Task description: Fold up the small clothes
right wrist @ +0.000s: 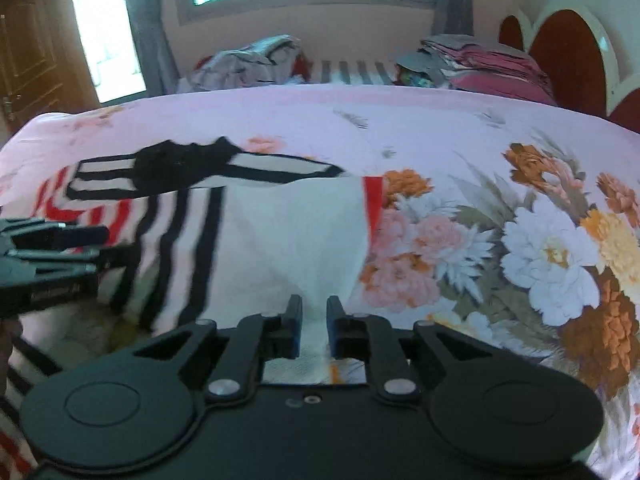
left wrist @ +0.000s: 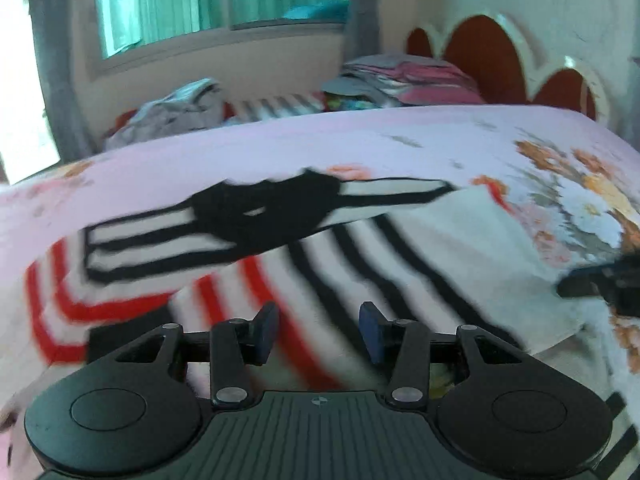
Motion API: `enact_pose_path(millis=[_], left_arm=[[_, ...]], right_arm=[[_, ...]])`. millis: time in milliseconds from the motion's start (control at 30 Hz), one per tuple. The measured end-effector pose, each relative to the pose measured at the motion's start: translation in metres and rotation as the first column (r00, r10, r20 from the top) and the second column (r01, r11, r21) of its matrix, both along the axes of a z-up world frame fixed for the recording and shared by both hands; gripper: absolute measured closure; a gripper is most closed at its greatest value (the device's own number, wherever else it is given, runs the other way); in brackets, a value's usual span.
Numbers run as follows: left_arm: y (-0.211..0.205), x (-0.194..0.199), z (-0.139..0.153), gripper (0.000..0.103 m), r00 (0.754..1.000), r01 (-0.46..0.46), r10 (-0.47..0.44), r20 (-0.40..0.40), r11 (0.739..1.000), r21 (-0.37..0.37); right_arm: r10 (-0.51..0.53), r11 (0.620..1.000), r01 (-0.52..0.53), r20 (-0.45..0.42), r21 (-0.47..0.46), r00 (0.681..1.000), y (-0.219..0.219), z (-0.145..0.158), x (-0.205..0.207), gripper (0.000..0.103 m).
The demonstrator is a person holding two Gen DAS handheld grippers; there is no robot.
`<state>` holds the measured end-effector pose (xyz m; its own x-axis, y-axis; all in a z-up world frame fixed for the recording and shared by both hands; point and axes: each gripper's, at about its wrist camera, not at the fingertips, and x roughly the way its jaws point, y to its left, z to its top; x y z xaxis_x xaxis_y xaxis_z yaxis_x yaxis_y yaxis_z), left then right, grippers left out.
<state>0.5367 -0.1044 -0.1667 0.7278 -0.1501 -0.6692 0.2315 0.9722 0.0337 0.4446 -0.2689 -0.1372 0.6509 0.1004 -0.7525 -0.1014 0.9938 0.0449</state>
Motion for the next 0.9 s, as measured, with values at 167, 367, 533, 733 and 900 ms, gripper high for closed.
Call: enact_pose_path(millis=[167,367,533,733,900], left_arm=[[0.039,0.006,-0.013,0.058,0.997,-0.036,0.035,-0.067,0.999,-0.024],[0.065,0.002,-0.018,0.057,0.996,-0.071,0.071,-0.052,0.997,0.003],[0.088,-0.001,-0.005,0.056,0.996,-0.085,0.084,-0.015,0.995,-0.042],[0.194,-0.027,-0.001,0.055,0.956,-0.289,0.292,-0.008,0.942,-0.169],[0.321,-0.072,-0.017,0.043,0.807,-0.577,0.588,-0.053,0.766,-0.284]], right_arm=[[-0.045,0.998,0.044,-0.051,-0.034,0.998,0.004,-0.014,0.005,0.085],[-0.074,0.996,0.071,-0.054,-0.046,0.996,0.014,-0.015,0.000,0.084],[-0.137,0.990,0.137,-0.028,-0.025,0.990,0.019,-0.002,-0.001,0.083],[-0.222,0.975,0.221,0.037,0.034,0.974,0.024,0.012,-0.016,0.081],[-0.229,0.972,0.227,0.034,0.057,0.973,0.038,0.014,-0.015,0.071]])
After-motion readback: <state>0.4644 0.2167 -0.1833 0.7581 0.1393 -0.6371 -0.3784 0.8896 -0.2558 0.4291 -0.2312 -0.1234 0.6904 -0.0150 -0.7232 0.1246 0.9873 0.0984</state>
